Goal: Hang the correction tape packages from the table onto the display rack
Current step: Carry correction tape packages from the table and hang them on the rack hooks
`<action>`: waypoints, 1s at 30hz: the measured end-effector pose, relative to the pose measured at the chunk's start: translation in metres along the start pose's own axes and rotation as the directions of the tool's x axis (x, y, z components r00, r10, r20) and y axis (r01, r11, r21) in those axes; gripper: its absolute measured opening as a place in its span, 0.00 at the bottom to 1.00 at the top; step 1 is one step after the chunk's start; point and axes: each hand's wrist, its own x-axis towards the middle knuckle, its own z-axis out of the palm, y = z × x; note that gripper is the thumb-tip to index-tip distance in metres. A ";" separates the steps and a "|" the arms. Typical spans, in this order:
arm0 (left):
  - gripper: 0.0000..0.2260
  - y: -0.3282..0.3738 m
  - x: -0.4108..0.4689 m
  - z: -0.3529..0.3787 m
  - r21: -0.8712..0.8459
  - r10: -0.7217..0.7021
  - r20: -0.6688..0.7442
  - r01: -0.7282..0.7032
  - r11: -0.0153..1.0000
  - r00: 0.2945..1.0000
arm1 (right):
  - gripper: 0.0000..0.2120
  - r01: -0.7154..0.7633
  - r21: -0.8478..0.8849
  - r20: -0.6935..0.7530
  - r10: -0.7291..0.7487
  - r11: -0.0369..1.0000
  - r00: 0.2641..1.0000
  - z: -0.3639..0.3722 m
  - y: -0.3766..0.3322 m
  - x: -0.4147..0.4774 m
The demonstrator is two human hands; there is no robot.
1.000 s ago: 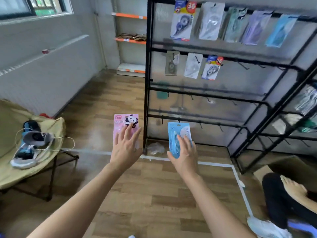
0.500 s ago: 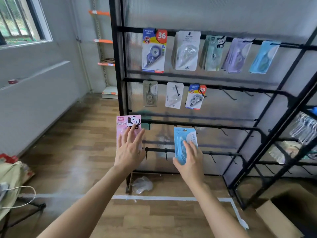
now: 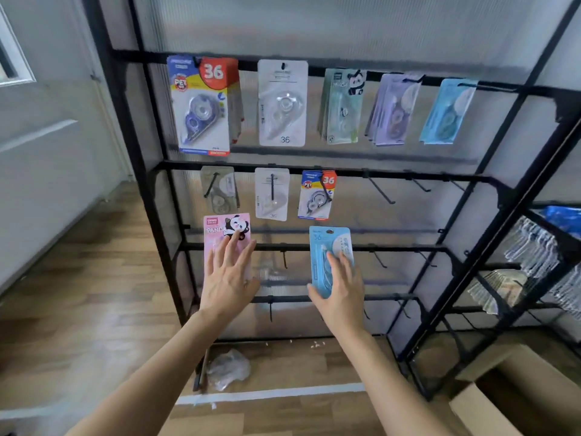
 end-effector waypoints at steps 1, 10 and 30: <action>0.31 0.008 0.007 0.005 -0.006 0.001 -0.010 -0.001 1.000 1.000 | 0.33 0.012 0.013 -0.010 -0.012 1.000 1.000 -0.003 0.008 0.008; 0.33 0.094 0.076 0.043 -0.030 -0.001 -0.066 -0.001 1.000 0.998 | 0.32 0.127 0.059 -0.186 -0.114 0.990 0.976 -0.048 0.088 0.083; 0.34 0.211 0.189 0.063 -0.037 0.200 -0.159 -0.208 0.977 0.967 | 0.31 0.148 -0.040 -0.623 -0.141 0.988 0.769 -0.188 0.178 0.221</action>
